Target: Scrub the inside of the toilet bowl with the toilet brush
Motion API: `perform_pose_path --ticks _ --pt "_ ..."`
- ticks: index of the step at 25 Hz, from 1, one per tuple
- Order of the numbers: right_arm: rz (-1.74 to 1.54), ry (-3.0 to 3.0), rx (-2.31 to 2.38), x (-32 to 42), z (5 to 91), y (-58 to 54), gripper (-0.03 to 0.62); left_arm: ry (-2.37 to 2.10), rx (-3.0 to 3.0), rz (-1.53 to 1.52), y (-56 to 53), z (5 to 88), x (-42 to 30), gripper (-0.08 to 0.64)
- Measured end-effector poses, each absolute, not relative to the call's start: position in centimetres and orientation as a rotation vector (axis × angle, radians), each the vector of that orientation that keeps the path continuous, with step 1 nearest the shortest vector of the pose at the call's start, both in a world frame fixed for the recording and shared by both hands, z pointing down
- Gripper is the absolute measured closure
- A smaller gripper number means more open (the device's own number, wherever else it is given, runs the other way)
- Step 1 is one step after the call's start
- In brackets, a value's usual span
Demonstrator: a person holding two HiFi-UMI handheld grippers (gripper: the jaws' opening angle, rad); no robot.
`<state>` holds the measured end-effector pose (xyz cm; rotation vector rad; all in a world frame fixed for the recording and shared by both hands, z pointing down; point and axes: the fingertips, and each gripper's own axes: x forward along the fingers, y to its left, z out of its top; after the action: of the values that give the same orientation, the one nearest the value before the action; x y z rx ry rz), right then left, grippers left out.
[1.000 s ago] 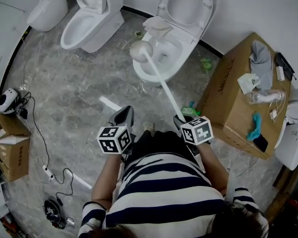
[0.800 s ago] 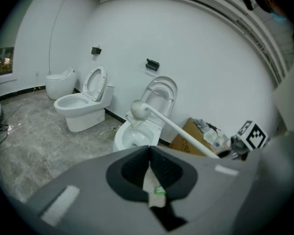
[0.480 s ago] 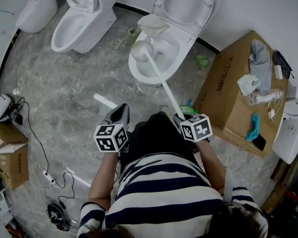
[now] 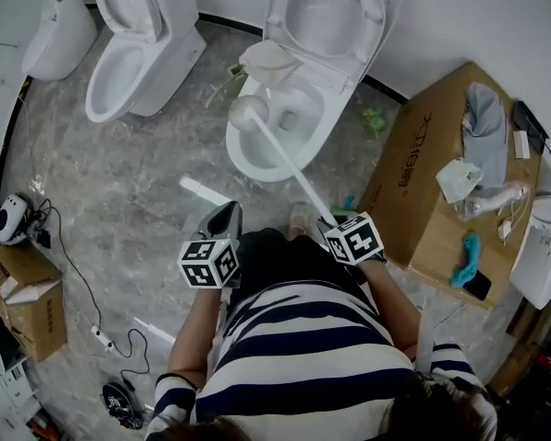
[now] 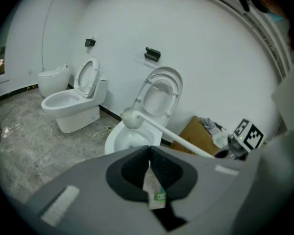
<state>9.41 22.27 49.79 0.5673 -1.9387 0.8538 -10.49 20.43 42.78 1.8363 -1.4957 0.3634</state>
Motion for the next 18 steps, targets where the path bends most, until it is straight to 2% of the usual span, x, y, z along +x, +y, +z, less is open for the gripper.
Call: perform_pose_path --ticks 18 --pt "0.751 -1.704 0.454 13.7 57.4 12.0 0.558 -1.504 1.802 0.491 11.6 48.7 -8.8 0.560"
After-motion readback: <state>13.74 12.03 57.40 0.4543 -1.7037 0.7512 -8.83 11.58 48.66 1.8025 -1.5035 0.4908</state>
